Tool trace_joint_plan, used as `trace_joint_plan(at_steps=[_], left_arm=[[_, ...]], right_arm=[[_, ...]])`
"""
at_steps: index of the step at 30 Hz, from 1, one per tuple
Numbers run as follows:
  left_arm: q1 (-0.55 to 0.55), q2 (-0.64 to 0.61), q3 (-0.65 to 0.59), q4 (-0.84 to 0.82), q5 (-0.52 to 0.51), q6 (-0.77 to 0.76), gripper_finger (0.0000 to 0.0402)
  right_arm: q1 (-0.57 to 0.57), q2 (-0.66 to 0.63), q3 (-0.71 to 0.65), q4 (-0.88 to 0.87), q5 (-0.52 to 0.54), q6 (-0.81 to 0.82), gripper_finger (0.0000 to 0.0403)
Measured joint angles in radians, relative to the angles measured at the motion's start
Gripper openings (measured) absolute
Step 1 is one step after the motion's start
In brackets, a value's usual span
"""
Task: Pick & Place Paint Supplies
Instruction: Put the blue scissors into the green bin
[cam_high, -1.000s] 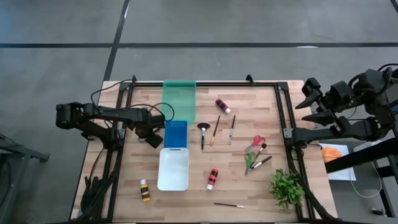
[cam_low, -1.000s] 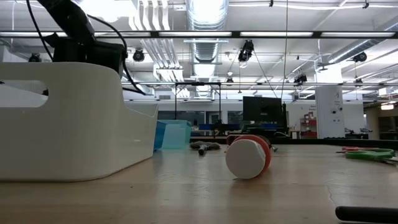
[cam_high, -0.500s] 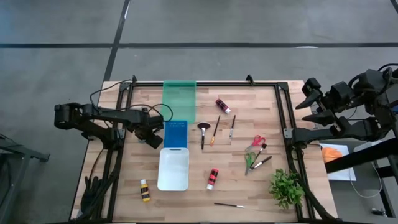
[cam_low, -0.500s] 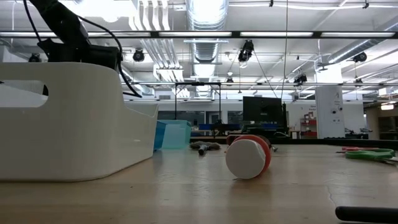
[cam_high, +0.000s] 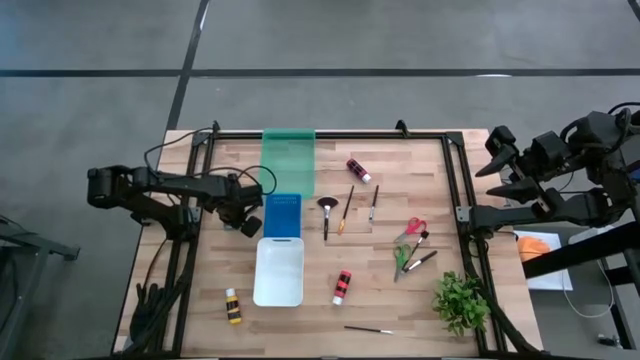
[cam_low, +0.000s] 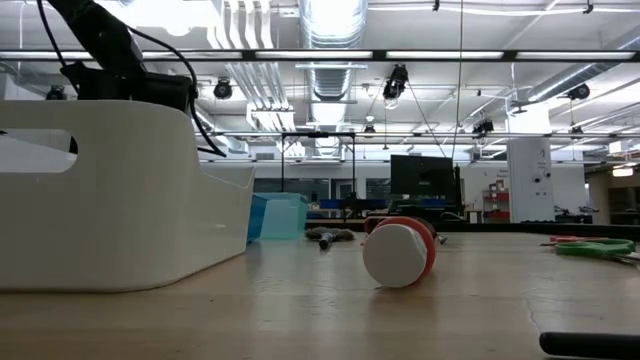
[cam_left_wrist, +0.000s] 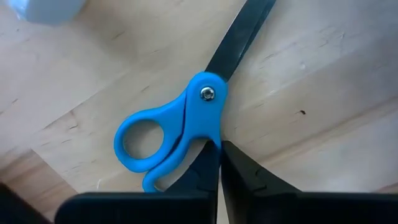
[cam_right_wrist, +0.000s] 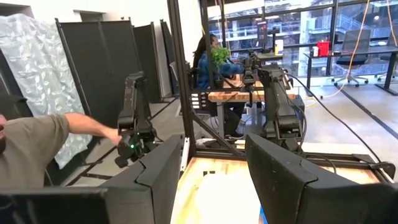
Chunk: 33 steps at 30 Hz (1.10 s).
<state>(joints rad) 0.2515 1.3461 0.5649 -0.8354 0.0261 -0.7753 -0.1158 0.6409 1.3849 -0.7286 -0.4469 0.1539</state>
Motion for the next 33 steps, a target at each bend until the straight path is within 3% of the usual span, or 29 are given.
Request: trace_joint_plan(at_steps=[10,14,18,23,33], left_arm=[[-0.001,-0.254,0.008,0.002,0.030,-0.045,0.0006],[-0.001,-0.356,0.009,0.143,0.041,-0.044,0.0006],[0.022,-0.378,0.010,0.371,0.049,-0.005,0.0006],[0.105,-0.300,0.080,0.481,0.031,0.084,0.0006],[0.302,0.060,0.260,0.482,0.035,0.192,0.0011]], right_arm=[[0.000,-0.013,-0.001,-0.008,-0.001,0.000,0.0178],[0.000,-0.014,-0.001,-0.008,0.000,0.000,0.0178],[0.000,-0.012,-0.001,-0.008,0.000,-0.009,0.0178],[0.000,-0.011,-0.002,0.009,0.002,-0.026,0.0178],[0.000,-0.011,-0.003,0.001,0.004,0.013,0.0178]])
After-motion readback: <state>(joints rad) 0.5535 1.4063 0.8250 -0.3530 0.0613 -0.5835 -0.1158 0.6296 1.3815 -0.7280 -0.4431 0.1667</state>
